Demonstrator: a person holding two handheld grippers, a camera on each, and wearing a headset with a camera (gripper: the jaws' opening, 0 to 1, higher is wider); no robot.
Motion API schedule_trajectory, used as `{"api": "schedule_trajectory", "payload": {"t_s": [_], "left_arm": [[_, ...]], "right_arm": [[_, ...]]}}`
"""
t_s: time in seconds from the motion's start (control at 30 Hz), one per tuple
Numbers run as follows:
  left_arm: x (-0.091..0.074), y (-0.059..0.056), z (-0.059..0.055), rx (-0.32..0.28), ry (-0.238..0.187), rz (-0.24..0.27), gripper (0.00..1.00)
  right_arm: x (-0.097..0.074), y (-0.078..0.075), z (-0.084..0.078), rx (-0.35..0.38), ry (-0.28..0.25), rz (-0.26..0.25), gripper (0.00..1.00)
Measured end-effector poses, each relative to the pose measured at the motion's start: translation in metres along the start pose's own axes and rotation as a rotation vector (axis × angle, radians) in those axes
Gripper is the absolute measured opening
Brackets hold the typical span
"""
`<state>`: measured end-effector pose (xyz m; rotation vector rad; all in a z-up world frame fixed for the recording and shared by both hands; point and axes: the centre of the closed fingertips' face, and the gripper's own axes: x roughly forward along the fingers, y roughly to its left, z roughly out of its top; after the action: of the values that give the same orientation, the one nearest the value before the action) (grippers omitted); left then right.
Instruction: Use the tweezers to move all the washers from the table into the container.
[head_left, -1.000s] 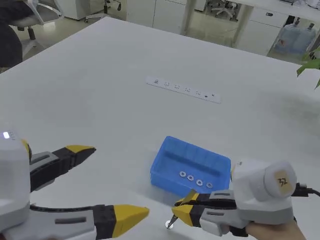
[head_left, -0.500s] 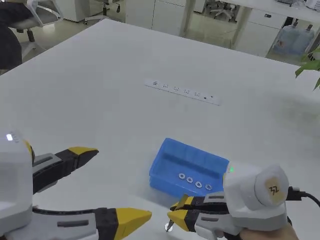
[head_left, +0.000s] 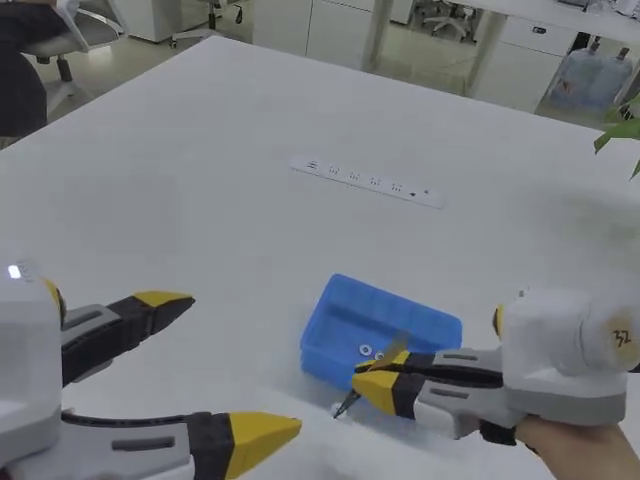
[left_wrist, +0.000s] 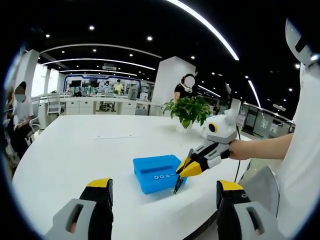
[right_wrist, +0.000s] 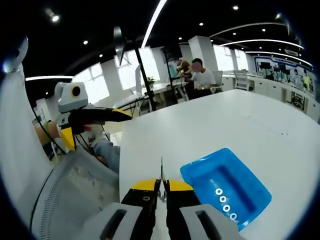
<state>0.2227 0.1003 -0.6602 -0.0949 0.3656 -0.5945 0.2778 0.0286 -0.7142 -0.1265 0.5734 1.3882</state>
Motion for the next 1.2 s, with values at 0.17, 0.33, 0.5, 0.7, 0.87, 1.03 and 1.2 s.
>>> {"api": "schedule_trajectory", "payload": {"t_s": [0.17,0.33,0.5,0.7,0.87,1.03,1.2], "left_arm": [[-0.001,0.001,0.0,-0.003,-0.002,0.004,0.87],[-0.001,0.001,0.0,-0.004,-0.003,0.005,0.87],[-0.002,0.003,0.0,-0.007,-0.005,0.008,0.87],[-0.004,0.006,0.0,-0.011,-0.006,0.019,0.86],[-0.005,0.008,-0.001,-0.015,-0.005,0.025,0.86],[-0.006,0.009,-0.002,-0.02,-0.008,0.03,0.86],[-0.007,0.011,-0.002,-0.021,-0.008,0.034,0.86]], "right_arm": [[-0.004,-0.014,0.025,0.039,-0.085,-0.016,0.02],[-0.002,-0.031,0.044,0.072,-0.14,-0.053,0.02],[0.006,-0.052,0.048,0.108,-0.138,-0.105,0.02],[0.015,-0.071,0.044,0.136,-0.112,-0.143,0.02],[0.024,-0.082,0.032,0.145,-0.069,-0.172,0.02],[0.032,-0.089,0.019,0.152,-0.024,-0.183,0.02],[0.039,-0.092,0.011,0.143,0.012,-0.183,0.02]]}}
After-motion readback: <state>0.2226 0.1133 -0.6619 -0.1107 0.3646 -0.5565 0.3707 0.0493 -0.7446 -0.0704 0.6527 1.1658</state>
